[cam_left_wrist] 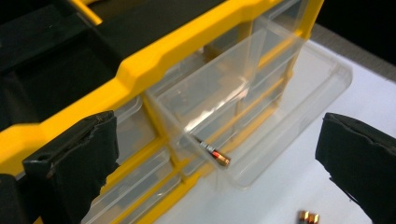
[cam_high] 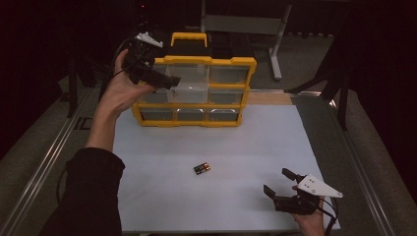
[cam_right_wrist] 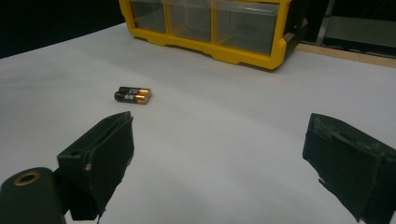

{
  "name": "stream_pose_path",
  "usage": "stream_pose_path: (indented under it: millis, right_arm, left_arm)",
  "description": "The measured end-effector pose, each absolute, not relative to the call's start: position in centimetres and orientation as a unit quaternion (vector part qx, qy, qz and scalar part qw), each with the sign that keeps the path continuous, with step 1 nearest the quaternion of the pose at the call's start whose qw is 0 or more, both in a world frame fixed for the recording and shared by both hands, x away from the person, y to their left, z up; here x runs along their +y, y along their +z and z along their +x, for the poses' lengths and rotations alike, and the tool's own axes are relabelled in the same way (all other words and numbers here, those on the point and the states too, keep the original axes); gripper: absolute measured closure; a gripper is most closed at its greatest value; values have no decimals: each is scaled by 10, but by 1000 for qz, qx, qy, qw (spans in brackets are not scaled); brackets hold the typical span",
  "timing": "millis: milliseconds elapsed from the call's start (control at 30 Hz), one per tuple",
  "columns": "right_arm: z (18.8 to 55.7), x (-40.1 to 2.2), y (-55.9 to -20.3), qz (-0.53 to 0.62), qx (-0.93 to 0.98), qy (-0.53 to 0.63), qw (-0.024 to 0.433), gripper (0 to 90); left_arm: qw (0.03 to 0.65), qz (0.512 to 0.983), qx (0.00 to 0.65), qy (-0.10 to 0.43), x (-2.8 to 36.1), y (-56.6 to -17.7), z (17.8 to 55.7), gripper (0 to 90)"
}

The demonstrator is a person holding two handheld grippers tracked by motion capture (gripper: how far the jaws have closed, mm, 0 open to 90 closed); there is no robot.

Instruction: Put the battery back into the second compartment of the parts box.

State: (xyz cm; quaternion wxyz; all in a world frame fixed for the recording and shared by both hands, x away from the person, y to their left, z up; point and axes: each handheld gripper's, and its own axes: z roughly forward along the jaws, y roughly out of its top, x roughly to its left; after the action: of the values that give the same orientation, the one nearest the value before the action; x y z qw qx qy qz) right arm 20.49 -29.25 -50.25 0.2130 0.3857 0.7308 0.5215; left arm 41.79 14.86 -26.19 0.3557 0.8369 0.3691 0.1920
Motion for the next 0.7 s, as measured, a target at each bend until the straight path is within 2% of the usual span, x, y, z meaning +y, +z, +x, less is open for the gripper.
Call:
stream_pose_path:
  millis: [467, 700]
  right_arm:
    - [205, -292, -503, 384, 731, 521, 215, 83]
    - [205, -290, -503, 382, 735, 518, 212, 83]
  left_arm:
    - [356, 841, 356, 197, 161, -284, 396, 4]
    - [359, 846, 348, 186, 164, -314, 386, 4]
